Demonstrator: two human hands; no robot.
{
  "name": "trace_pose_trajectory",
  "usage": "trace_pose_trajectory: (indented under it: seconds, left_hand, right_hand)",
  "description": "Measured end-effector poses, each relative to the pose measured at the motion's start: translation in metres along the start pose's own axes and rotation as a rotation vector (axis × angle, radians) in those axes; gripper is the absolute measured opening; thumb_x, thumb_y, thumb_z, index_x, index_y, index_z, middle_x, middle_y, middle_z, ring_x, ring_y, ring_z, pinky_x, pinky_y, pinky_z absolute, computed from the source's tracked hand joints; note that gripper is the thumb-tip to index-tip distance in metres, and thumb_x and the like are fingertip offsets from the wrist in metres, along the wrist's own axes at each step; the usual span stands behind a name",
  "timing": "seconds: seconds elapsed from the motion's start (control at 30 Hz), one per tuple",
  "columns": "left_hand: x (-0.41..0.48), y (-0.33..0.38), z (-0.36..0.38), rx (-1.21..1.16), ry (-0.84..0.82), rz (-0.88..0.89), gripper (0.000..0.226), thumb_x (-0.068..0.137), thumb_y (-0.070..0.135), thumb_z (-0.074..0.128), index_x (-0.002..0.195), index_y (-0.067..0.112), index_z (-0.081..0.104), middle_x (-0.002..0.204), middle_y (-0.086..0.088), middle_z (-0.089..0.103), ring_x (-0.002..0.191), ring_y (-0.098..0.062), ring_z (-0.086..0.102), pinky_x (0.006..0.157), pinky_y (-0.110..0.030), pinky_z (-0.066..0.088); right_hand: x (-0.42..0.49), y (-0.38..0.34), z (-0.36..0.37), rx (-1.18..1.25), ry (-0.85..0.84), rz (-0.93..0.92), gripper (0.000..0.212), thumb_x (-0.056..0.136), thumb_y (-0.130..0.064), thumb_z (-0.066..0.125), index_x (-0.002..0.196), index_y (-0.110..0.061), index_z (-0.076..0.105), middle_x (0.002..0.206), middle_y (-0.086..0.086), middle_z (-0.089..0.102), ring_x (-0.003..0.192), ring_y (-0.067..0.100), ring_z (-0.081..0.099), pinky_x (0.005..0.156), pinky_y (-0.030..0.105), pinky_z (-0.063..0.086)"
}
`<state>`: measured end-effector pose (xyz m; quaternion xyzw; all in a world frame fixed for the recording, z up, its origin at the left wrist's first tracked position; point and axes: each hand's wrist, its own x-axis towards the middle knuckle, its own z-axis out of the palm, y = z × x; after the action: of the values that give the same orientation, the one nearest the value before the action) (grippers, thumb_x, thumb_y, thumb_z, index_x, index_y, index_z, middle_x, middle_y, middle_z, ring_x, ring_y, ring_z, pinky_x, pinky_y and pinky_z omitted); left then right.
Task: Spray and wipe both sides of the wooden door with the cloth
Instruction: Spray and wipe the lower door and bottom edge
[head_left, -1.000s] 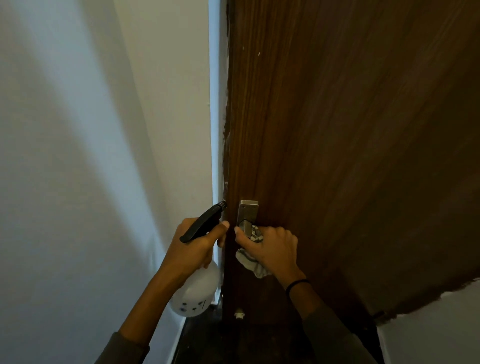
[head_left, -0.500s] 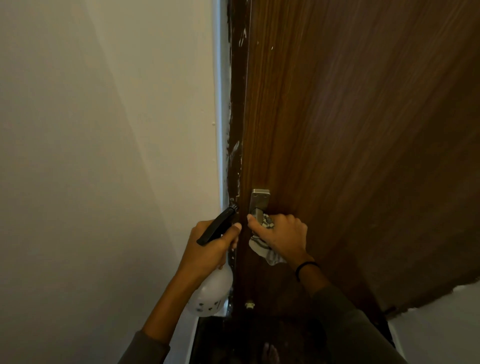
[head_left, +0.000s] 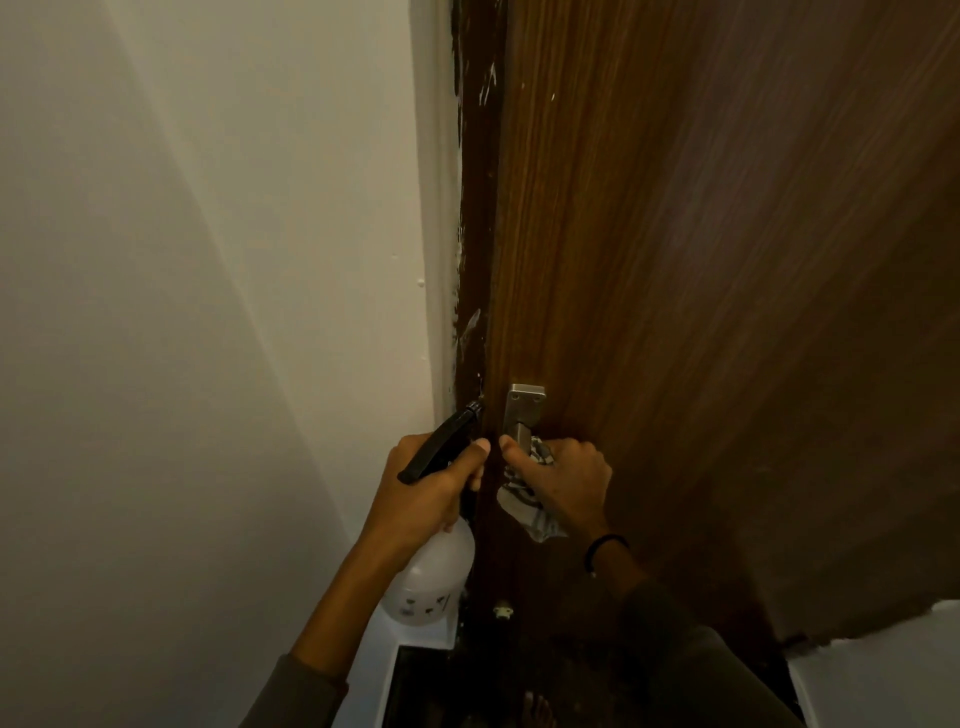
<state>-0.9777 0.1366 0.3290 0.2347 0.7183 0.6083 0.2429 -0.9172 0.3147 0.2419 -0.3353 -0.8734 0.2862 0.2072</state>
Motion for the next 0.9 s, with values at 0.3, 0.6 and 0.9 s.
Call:
trace_pose_trajectory:
  seconds: [0.3,0.6,0.9]
  left_hand:
    - [0.013,-0.001,-0.003,0.011,0.002,-0.012,0.037,0.1,0.022,0.063,0.066,0.007,0.061,0.042,0.004,0.053,0.034,-0.009,0.045,0.041,-0.02,0.038]
    - [0.017,-0.005,-0.004,0.003,0.0,-0.021,0.038,0.099,0.022,0.064,0.064,0.006,0.061,0.042,0.004,0.052,0.034,-0.01,0.044,0.041,-0.02,0.038]
    - [0.018,-0.004,-0.006,0.03,0.001,-0.016,0.038,0.1,0.021,0.064,0.064,0.008,0.06,0.04,0.006,0.053,0.034,-0.006,0.047,0.042,-0.016,0.039]
  right_hand:
    - [0.01,0.012,0.02,0.154,0.051,0.037,0.074,0.068,-0.091,0.041,0.043,-0.021,0.041,0.047,0.003,0.056,0.046,0.017,0.053,0.055,0.033,0.039]
    - [0.017,0.011,0.021,0.138,0.051,0.031,0.075,0.07,-0.09,0.04,0.047,-0.019,0.046,0.043,-0.003,0.047,0.043,0.013,0.047,0.051,0.03,0.032]
    - [0.019,0.003,0.008,-0.08,0.039,-0.06,0.074,0.073,-0.09,0.031,0.045,-0.022,0.035,0.04,-0.011,0.033,0.038,0.004,0.034,0.05,0.023,0.023]
